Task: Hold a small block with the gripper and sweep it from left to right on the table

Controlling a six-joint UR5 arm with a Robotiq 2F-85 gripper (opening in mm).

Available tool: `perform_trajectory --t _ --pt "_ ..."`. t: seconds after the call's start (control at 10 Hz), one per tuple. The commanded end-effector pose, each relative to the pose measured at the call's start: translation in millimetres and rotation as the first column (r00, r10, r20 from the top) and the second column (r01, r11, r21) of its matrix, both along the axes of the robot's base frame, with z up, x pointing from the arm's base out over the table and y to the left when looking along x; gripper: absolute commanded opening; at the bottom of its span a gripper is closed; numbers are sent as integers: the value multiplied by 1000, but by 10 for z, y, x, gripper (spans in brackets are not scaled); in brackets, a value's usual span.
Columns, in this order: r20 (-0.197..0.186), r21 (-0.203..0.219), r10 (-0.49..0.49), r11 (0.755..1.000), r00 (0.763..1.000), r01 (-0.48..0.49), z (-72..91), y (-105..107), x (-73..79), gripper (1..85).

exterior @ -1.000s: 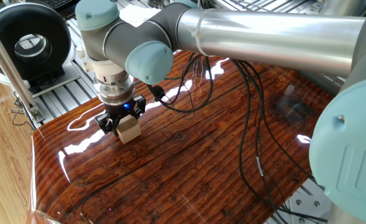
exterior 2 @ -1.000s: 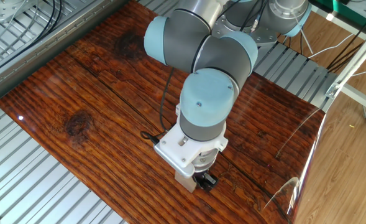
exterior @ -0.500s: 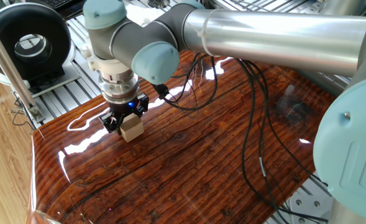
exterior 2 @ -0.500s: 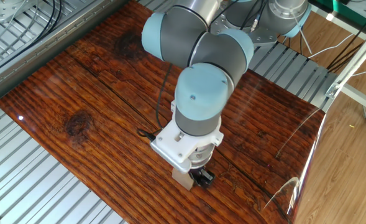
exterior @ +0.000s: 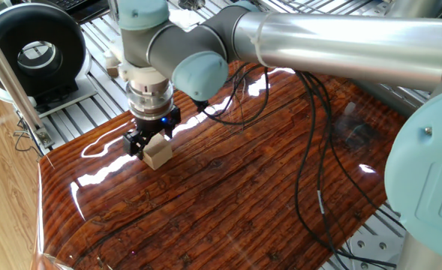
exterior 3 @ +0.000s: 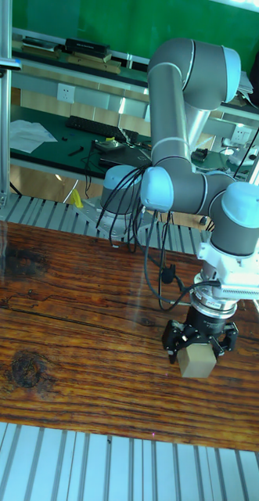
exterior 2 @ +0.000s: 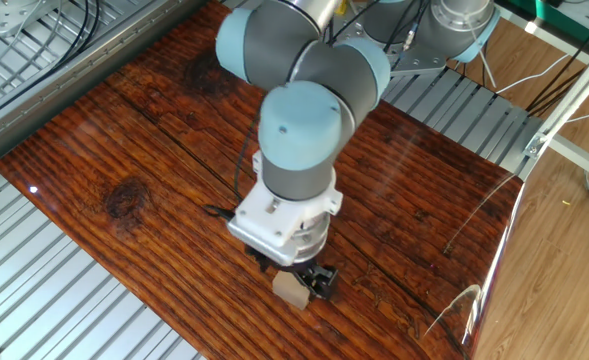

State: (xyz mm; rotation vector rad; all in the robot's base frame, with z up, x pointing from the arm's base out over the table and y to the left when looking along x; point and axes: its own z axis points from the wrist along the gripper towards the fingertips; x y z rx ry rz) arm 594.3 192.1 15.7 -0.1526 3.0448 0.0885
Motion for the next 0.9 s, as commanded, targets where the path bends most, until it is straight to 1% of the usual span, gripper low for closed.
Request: perform_trajectory --t 0.0,0.1,0.2,0.3,0.4,0.5,0.6,0.7,0.8 --pt "-11 34 -7 999 1000 7 121 -12 52 833" --pt "-7 67 -12 998 1000 12 180 94 75 833" --pt "4 119 -35 992 999 34 264 264 120 830" --pt "-4 180 -59 982 998 59 348 471 129 830" --pt "4 159 -59 986 998 57 396 446 178 823" --pt "12 115 -52 992 999 50 414 316 220 760" --pt "22 61 -58 997 998 56 446 145 259 643" --pt "21 42 -62 997 998 61 500 63 273 473" --pt "10 47 -59 997 998 59 565 18 253 317"
